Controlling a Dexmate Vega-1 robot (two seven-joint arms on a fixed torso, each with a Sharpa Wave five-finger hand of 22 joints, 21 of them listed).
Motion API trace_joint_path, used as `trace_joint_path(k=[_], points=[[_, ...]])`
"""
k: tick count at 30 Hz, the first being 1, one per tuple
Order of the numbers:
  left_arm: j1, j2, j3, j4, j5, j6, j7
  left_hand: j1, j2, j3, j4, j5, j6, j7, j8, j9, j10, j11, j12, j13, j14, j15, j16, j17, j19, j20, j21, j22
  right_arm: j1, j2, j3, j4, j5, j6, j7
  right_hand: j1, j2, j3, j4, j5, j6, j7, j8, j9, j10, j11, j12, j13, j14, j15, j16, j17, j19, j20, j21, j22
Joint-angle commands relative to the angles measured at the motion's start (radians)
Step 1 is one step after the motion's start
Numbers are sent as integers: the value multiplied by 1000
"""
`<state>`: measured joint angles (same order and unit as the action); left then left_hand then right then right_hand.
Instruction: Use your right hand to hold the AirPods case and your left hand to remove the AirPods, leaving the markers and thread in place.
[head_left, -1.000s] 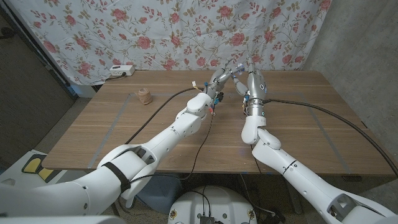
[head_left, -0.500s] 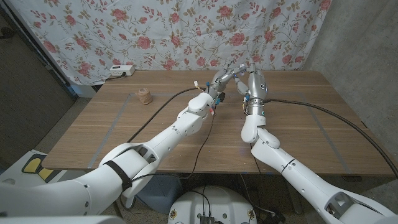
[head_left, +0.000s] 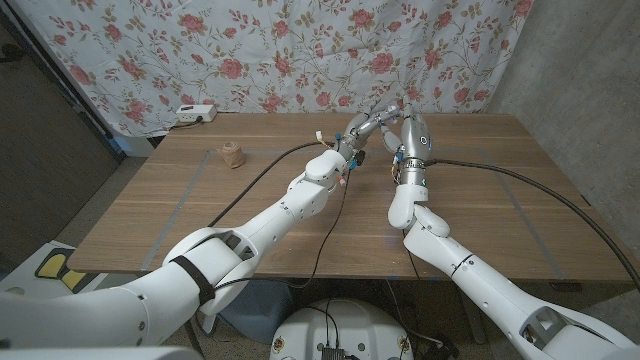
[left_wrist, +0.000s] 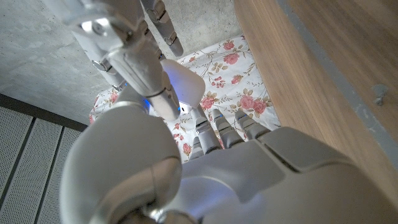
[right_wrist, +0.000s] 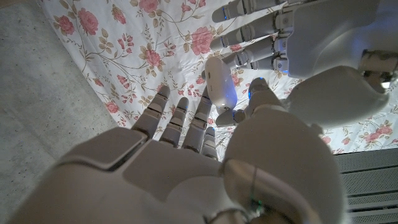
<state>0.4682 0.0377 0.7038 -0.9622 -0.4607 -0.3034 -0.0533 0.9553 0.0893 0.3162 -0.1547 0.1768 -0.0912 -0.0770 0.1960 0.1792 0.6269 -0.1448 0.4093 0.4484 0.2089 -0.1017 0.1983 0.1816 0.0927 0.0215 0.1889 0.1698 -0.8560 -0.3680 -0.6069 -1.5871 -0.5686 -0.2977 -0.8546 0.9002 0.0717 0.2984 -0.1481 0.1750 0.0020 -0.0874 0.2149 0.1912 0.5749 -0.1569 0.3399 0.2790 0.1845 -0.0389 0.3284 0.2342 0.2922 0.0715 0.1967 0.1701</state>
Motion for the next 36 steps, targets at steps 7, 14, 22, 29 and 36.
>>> trace_joint_path(k=[7,14,22,29,36], points=[[-4,0,0,11,2,-12,0,1,5,-8,2,7,2,3,0,5,77,-62,1,2,2,2,-1,2,4,5,2,2,-12,-3,20,6,29,16,-13,141,43,52,-35,34,22,-20,-1,4,4,-5,33,28,21,-107,-3,6,30,-47,8,1],[-8,-10,-1,32,-9,-18,-14,-1,11,-9,5,7,-1,11,-2,6,70,-58,-3,3,0,9,0,3,2,12,1,2,-19,-8,26,3,30,19,-24,191,61,66,-28,50,47,-27,4,4,15,-3,44,34,51,-118,10,14,54,-64,10,0],[-7,-12,5,30,-3,-14,-6,-2,9,-13,3,7,1,7,-1,6,76,-59,-2,5,2,6,0,2,3,10,2,2,-16,-7,26,17,34,39,-38,203,72,61,-17,50,73,-36,9,4,72,-27,73,42,85,-139,30,25,69,-80,11,1],[-13,-19,6,50,-9,-20,-20,-3,12,-14,4,7,-1,9,-2,6,73,-59,-5,6,2,8,0,3,2,11,2,2,-16,1,33,26,48,52,-49,232,96,63,-12,50,99,-45,8,4,159,-45,121,56,115,-165,49,42,77,-96,10,3],[-19,-27,10,67,-6,-24,-20,-5,10,-18,4,7,1,3,-1,6,78,-61,-4,8,3,4,0,2,3,6,2,2,-19,2,40,29,64,69,-50,245,100,59,-11,49,118,-47,9,4,188,-52,144,67,136,-176,61,52,82,-103,10,4]])
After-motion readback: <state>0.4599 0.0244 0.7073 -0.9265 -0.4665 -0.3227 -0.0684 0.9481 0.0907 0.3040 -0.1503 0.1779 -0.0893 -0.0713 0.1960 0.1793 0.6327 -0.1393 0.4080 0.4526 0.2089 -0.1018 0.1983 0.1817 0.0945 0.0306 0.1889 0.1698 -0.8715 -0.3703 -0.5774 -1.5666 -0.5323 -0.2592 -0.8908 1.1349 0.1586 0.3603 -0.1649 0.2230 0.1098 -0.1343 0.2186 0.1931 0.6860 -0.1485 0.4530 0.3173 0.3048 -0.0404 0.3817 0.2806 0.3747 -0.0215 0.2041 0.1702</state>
